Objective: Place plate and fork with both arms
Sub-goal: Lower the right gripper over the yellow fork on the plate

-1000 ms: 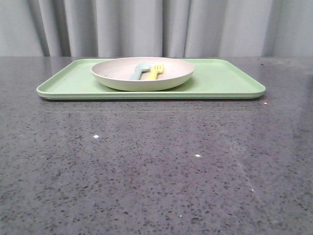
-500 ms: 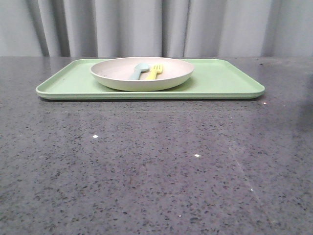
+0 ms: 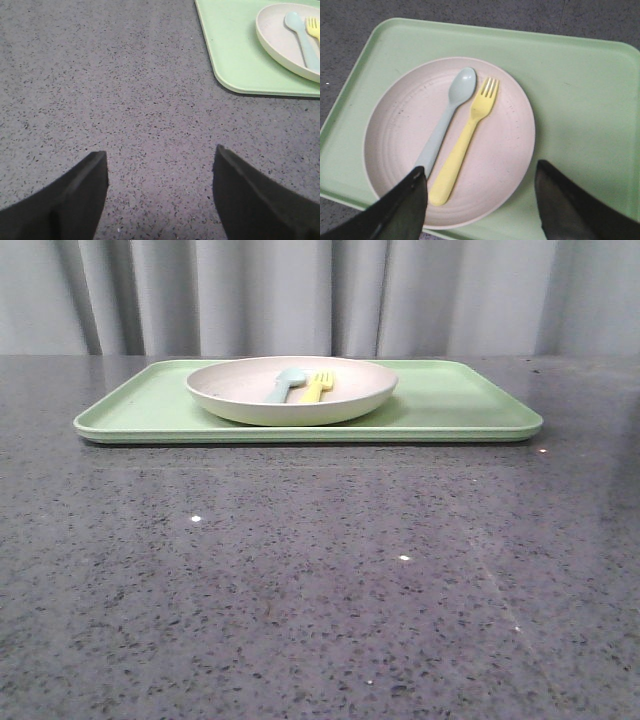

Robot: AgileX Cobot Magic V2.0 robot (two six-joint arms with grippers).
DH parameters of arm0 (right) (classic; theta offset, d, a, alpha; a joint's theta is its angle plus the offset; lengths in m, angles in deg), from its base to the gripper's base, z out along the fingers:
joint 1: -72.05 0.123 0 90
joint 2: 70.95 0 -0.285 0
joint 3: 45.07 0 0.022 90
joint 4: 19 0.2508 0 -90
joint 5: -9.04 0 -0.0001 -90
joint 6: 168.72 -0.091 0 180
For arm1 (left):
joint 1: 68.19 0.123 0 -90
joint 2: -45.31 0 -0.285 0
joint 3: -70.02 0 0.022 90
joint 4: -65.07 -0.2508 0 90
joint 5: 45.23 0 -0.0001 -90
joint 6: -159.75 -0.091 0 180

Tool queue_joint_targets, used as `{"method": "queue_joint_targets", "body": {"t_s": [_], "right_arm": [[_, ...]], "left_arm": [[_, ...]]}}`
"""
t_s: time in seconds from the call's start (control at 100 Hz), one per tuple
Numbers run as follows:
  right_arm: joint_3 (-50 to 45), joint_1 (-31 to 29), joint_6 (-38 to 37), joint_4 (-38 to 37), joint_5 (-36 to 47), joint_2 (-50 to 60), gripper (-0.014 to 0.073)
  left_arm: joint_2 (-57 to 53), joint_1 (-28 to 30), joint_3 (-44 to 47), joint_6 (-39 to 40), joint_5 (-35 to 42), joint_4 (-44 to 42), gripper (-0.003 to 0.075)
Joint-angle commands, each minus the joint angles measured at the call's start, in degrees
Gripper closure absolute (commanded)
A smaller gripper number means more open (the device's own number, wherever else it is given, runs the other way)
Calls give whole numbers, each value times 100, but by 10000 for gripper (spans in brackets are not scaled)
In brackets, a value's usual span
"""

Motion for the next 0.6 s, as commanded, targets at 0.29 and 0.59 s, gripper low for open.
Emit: {"method": "queue_joint_targets", "body": {"t_s": [0.29,0.59], "right_arm": [[1374,377,-617,-529,-296,-1101,125],[1505,509,-946,-799,-387,-1580,125]], "left_arm": [[15,13,-159,61,368,36,279],[15,13,-159,61,368,36,279]]}}
